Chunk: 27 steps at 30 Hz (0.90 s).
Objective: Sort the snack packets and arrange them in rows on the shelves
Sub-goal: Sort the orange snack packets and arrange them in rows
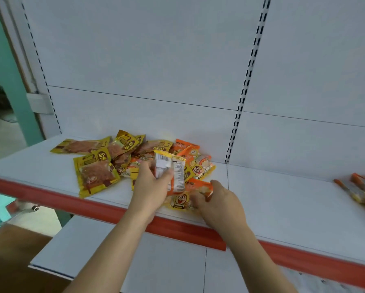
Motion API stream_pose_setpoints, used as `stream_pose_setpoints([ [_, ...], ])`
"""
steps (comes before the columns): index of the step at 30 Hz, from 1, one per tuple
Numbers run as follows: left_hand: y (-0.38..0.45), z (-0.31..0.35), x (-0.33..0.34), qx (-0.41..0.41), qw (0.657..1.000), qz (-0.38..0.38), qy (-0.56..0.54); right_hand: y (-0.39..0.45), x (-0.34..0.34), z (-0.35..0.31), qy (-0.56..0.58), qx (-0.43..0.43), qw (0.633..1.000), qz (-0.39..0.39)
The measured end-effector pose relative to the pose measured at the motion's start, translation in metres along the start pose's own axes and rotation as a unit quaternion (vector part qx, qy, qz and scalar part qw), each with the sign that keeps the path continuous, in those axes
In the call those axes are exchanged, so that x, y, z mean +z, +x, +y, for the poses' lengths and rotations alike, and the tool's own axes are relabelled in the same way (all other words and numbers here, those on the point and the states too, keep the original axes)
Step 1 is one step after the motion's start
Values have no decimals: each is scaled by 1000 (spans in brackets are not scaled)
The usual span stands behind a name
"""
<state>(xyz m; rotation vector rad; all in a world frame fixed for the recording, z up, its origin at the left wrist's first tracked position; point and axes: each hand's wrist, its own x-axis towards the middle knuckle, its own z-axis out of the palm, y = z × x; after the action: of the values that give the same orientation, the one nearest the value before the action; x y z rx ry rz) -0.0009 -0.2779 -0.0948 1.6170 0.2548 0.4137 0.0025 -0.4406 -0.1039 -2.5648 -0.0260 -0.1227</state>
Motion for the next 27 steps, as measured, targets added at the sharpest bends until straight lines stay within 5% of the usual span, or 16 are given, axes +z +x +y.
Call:
stream_pose_setpoints([
  [5,7,-13,-26,1,999,-39,32,-4,9,-2,86,29,990,111],
  [9,7,-8,-30,2,998,-61,6,-17,-6,-1,191,-16,947,256],
  [12,1,0,-20,-7,994,-107,-33,-27,-2,-23,252,-84,936,229],
  [17,0,3,-9,28,990,-129,-52,-25,15,-45,198,-166,936,240],
  [21,14,-1,-17,17,994,-94,-55,9,1,-33,174,-98,955,219],
  [27,27,-4,-36,1,996,-61,-62,92,9,-21,-20,-32,998,60],
])
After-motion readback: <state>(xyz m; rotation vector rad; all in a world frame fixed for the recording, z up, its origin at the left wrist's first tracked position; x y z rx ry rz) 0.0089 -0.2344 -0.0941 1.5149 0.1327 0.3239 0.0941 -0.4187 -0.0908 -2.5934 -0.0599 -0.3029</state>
